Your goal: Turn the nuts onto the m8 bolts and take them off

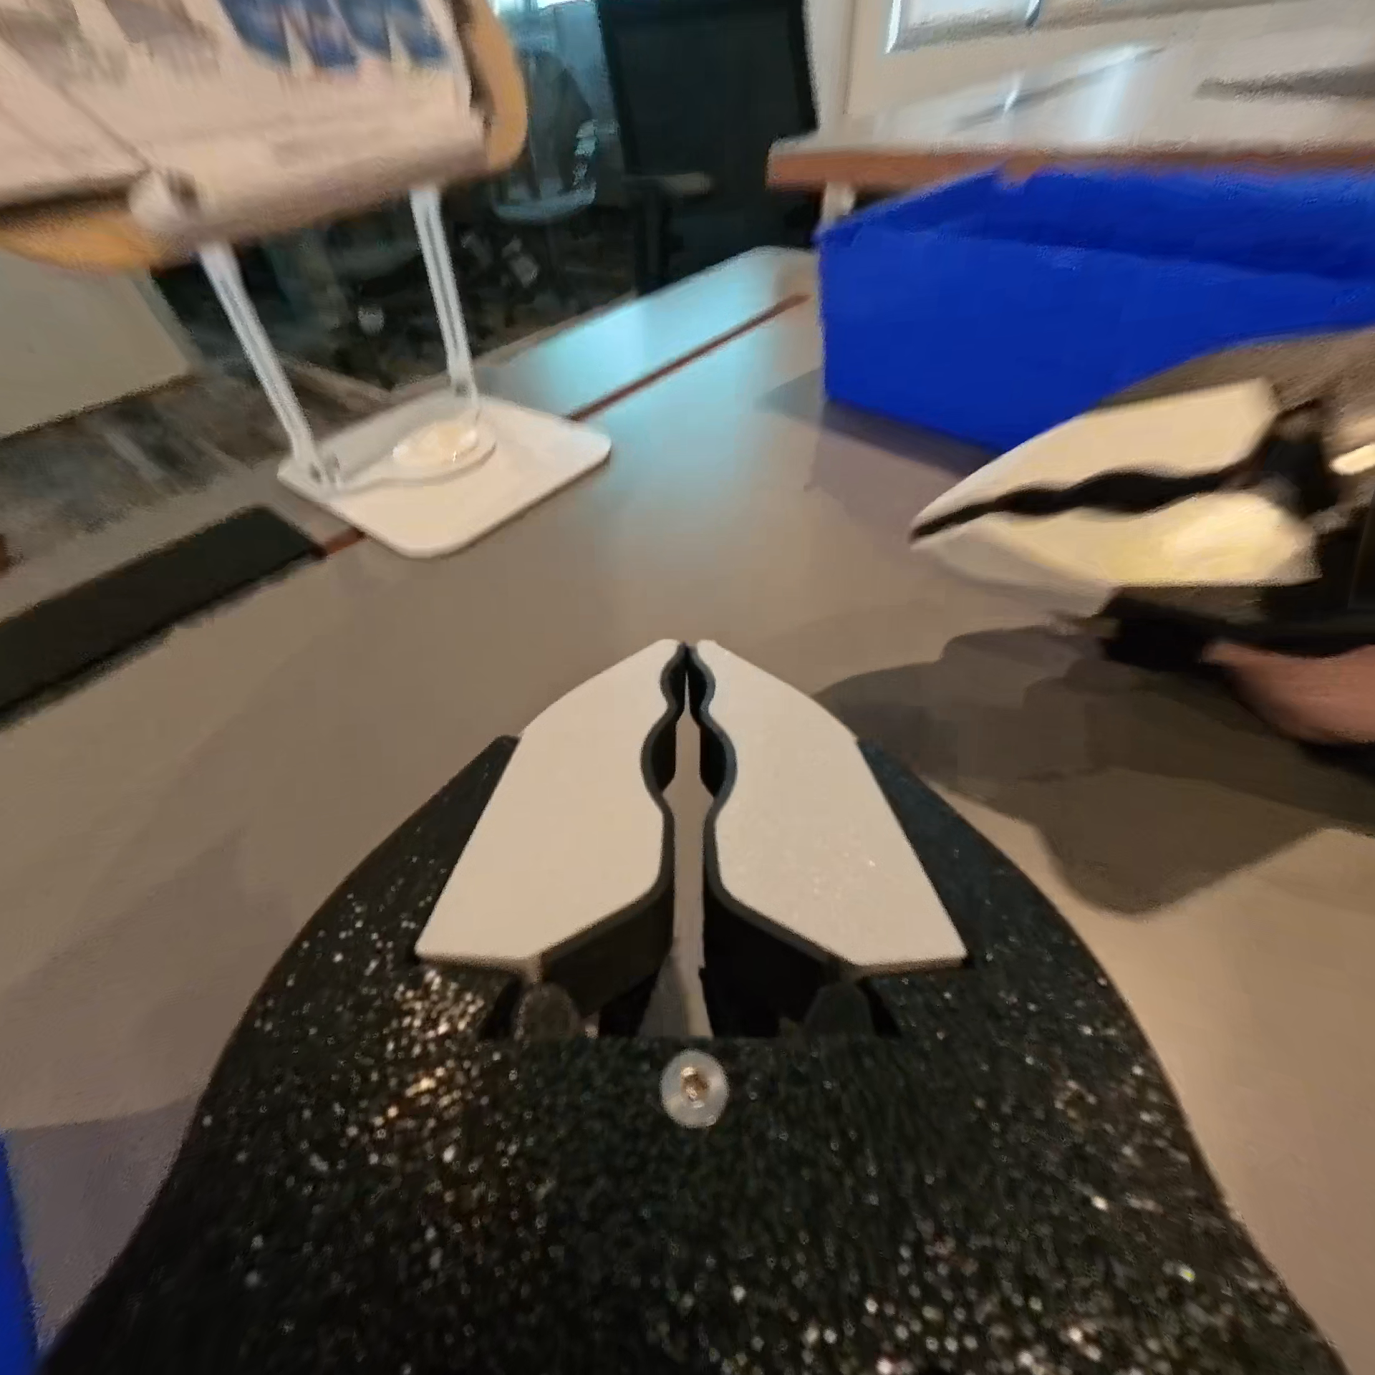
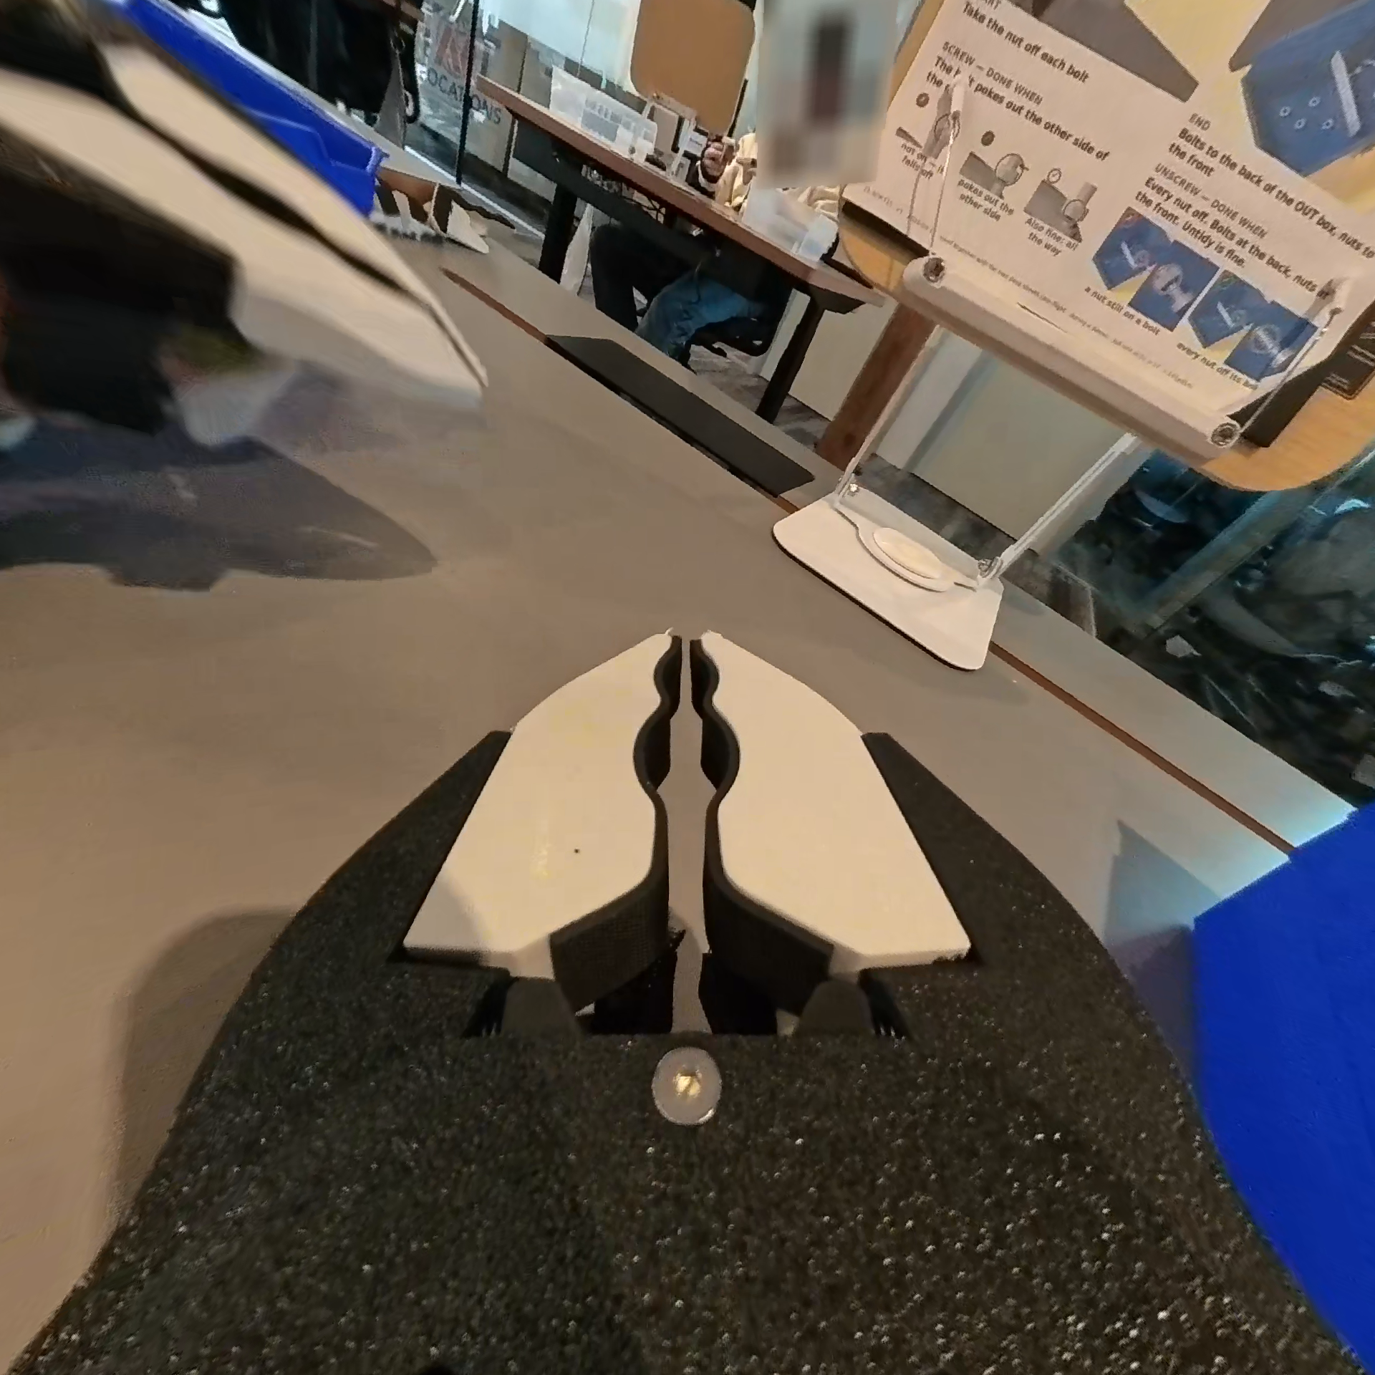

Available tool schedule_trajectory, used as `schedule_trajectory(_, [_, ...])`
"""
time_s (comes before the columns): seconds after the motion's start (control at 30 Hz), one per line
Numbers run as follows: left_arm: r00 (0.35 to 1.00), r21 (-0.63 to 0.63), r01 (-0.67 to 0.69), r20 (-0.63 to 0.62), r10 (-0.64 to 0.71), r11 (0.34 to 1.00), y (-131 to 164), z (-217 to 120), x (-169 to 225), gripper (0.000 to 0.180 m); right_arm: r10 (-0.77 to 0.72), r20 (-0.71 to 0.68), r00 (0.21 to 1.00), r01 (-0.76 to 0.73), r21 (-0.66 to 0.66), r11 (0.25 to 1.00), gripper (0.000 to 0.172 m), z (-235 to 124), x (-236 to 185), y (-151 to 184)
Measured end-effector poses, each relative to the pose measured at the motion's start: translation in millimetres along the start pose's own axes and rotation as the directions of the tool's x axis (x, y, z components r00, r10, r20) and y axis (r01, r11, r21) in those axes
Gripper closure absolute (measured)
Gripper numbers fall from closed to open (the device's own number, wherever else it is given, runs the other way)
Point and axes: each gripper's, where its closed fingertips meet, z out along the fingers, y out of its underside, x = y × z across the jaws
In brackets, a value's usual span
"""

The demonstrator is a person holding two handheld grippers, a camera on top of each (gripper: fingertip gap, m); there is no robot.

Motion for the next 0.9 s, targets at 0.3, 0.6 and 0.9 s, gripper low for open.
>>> schedule_trajectory(0.3, [0.987,0.115,-0.018,0.163,-0.001,0.993,-64.0,-155.9,-17.4,0.180,0.009,0.022,1.000,-0.009,0.016,1.000,0.170,-0.1,-2.0,-1.8])
schedule_trajectory(0.6, [0.862,-0.003,0.132,0.495,-0.113,0.991,-18.6,-278.3,-137.0,0.180,0.026,0.019,0.999,-0.027,0.038,0.999,0.169,-3.1,-0.8,-4.3])
schedule_trajectory(0.9, [0.985,-0.598,-0.152,-0.031,0.167,0.787,41.9,-229.1,-175.0,0.180,0.000,-0.008,1.000,0.000,0.013,1.000,0.169,-0.6,0.9,-1.0])
